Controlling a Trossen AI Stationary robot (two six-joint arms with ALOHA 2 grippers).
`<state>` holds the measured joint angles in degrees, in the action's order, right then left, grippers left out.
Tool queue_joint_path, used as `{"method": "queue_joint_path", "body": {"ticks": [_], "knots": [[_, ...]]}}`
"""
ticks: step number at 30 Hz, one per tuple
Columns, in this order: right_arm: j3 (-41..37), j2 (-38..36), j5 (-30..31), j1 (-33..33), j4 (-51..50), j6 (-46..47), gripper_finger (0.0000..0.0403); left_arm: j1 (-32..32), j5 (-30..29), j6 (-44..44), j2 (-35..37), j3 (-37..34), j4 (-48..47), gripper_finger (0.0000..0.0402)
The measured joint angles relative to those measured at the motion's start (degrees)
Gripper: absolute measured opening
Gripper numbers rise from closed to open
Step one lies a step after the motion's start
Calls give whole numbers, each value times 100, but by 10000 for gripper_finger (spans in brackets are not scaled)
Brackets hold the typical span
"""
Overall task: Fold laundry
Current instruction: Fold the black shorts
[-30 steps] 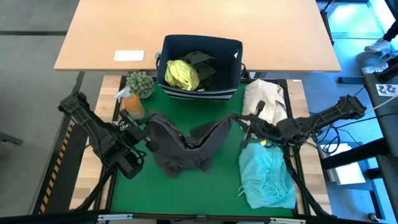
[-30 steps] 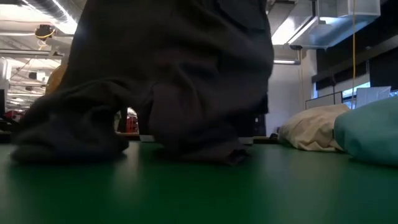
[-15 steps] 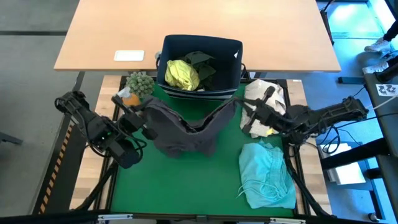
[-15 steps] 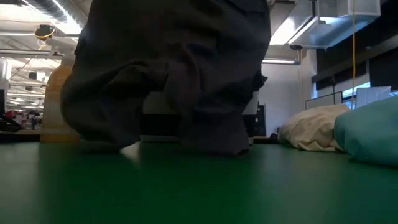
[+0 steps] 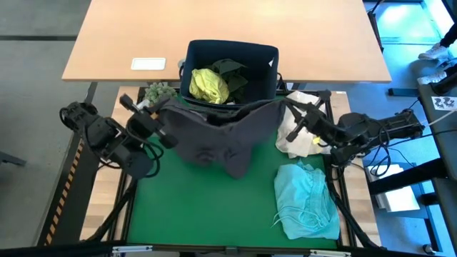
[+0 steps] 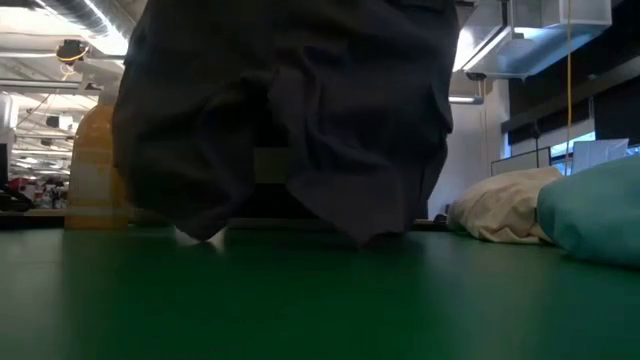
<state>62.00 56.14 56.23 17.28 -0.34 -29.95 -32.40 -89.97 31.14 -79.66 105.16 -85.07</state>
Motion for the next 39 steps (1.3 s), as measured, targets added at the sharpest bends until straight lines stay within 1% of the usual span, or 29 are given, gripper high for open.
{"method": "queue_joint_path", "body": {"ticks": [2, 6, 10, 12, 15, 16, 19, 21, 23, 27, 28, 30, 33, 36, 39], "knots": [[0, 5, 16, -2, -1, 2, 6, 154, 4, -20, 0, 0, 39, 0], [0, -14, -230, 0, 275, 13, 6, 406, -7, -24, 4, 0, 262, 0], [0, -70, -355, 169, 327, 135, 6, 394, -6, -28, 4, 0, 425, 0], [0, -65, 5, 389, 327, -8, 6, 331, -5, -35, 4, 0, 505, 0], [4, 110, 1100, 845, 367, -598, 6, 255, 7, -39, 4, 0, 559, 0], [2, 174, 1323, 999, 345, -705, 6, 249, 9, -43, -8, 0, 565, 0], [2, 363, 1428, 1405, 350, -760, 6, 277, -27, -156, -127, -12, 629, 0], [-15, 439, 1421, 1639, 330, -627, 6, 277, -17, -133, -222, -78, 623, 0], [-150, 431, 1316, 1758, 328, -431, 6, 275, 12, 162, -245, -237, 511, 0], [-718, 51, 881, 1699, 326, 187, 6, 277, 2, 1831, -150, -703, -503, 0], [-866, -65, 773, 1617, 356, 372, 6, 277, -10, 2092, -103, -887, -479, 0], [-1166, -323, 540, 1437, 359, 688, 6, 263, 9, 2195, 13, -1233, -429, 0], [-1522, -759, 90, 1135, 504, 1013, 6, 329, 9, 2526, 137, -1564, -477, 0], [-1685, -1143, -378, 819, 849, 1039, 6, 462, -4, 2567, 262, -1693, -494, 0], [-1696, -1405, -792, 558, 1145, 927, 6, 571, 7, 2398, 362, -1655, -484, 0]]}}
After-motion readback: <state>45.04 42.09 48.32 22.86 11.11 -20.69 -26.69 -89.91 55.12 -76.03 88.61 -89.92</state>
